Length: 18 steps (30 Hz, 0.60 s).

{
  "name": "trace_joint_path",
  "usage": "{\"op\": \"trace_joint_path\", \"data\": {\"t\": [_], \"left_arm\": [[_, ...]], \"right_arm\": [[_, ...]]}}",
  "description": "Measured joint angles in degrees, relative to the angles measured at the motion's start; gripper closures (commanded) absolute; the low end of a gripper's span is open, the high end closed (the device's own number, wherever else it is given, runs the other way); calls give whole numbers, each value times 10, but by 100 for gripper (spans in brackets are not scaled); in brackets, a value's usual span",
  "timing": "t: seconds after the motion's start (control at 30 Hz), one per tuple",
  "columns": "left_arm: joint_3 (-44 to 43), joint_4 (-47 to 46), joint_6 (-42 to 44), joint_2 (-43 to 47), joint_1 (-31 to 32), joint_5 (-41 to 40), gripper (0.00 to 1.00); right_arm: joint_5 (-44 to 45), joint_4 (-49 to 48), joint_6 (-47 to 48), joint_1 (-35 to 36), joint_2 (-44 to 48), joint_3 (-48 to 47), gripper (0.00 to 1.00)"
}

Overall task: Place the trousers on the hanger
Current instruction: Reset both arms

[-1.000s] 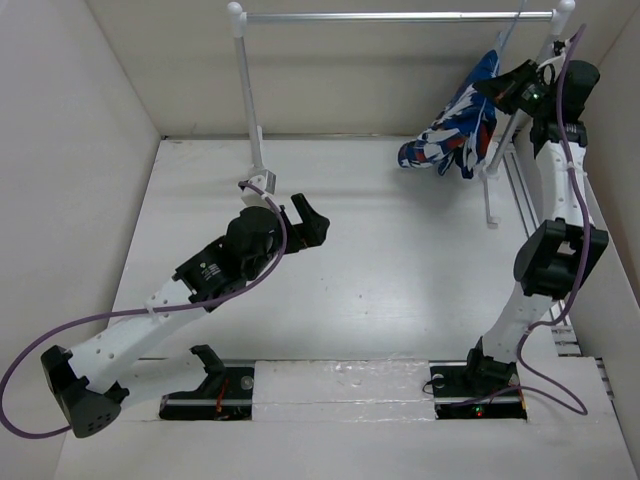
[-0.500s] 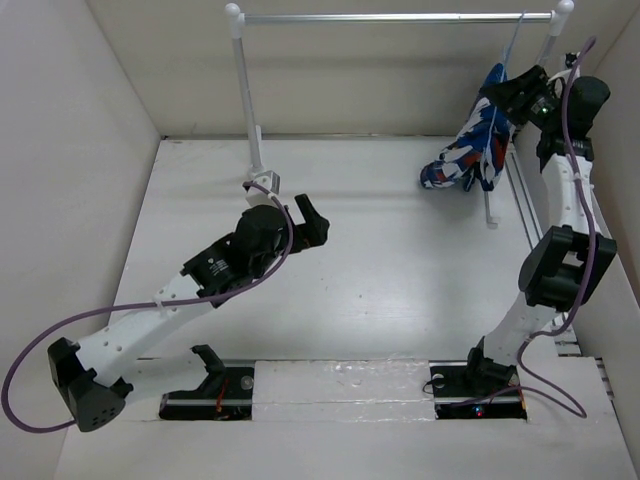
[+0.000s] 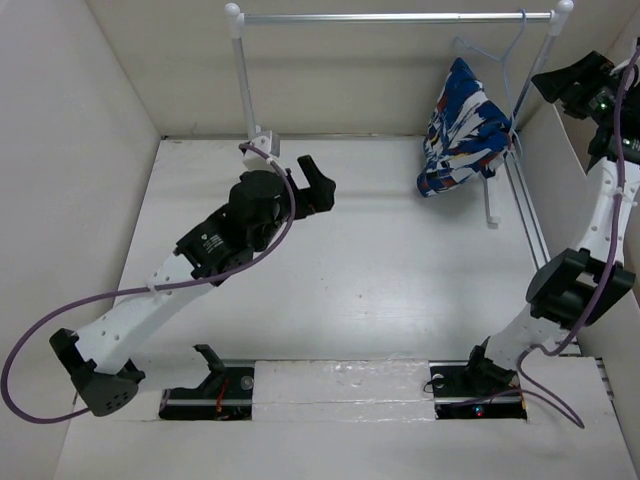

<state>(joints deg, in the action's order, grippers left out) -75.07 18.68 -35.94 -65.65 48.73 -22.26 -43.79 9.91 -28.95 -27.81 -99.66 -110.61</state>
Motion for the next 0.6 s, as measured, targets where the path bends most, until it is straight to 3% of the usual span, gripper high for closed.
{"op": "trace_joint_path", "data": {"t": [0.1, 0.23, 0.43, 0.6], "left_arm": [[-35, -2, 15, -1, 0, -14, 1], [-42, 1, 26, 16, 0, -46, 1], [-17, 14, 38, 87, 0, -97, 1], [83, 28, 15, 158, 0, -95, 1]], "right_arm": [[13, 21, 38, -11, 66, 59, 10], [40, 42, 86, 6, 240, 223, 15], [109, 80, 156, 148, 510, 462, 16], [171, 164, 201, 211, 630, 651, 16]]}}
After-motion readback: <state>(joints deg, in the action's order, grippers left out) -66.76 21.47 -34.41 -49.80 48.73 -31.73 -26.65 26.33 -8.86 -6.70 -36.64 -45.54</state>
